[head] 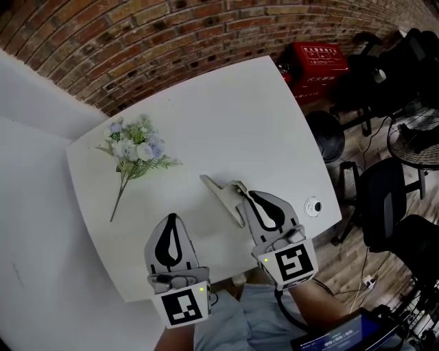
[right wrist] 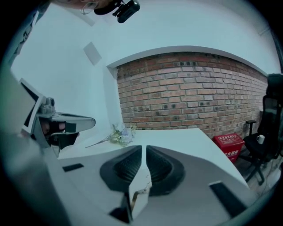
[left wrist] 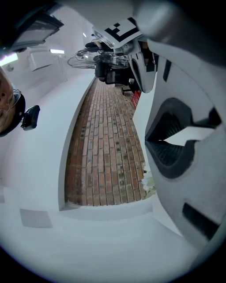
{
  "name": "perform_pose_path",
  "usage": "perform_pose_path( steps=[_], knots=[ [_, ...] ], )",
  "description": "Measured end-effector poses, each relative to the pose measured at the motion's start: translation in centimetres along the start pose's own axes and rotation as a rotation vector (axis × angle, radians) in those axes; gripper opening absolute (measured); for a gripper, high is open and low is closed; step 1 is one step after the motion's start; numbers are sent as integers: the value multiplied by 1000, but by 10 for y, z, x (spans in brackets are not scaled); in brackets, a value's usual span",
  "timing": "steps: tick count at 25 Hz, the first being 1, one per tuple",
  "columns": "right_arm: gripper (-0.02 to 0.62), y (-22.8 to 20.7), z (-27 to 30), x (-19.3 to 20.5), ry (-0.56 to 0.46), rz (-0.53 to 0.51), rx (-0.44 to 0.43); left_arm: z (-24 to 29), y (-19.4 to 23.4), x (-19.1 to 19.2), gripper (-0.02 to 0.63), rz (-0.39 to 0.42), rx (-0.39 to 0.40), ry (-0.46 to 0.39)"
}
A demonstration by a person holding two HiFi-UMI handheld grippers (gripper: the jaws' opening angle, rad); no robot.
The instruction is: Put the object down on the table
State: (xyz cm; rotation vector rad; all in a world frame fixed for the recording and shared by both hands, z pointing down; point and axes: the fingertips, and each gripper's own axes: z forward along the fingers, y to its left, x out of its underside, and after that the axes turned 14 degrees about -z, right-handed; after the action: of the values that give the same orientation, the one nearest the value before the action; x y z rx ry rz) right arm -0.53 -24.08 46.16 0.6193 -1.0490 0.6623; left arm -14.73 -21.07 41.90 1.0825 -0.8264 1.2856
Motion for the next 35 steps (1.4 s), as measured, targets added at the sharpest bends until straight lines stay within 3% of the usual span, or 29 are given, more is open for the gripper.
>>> perform_pose_path(
  steps=[6, 15, 23, 35],
  knots=[
    [9, 7, -32, -47, -92, -20, 2, -35, -7, -46, 8, 23, -23, -99],
    [6, -4, -59, -126, -277, -110, 30, -71, -16, -118, 8, 90, -50, -316],
    [5, 6, -81, -148, -310, -159, 29, -97, -26, -139, 8, 94, -49, -375],
    [5, 3, -84, -143, -301, -143, 32, -98, -31, -132, 8, 84, -39, -362]
  ],
)
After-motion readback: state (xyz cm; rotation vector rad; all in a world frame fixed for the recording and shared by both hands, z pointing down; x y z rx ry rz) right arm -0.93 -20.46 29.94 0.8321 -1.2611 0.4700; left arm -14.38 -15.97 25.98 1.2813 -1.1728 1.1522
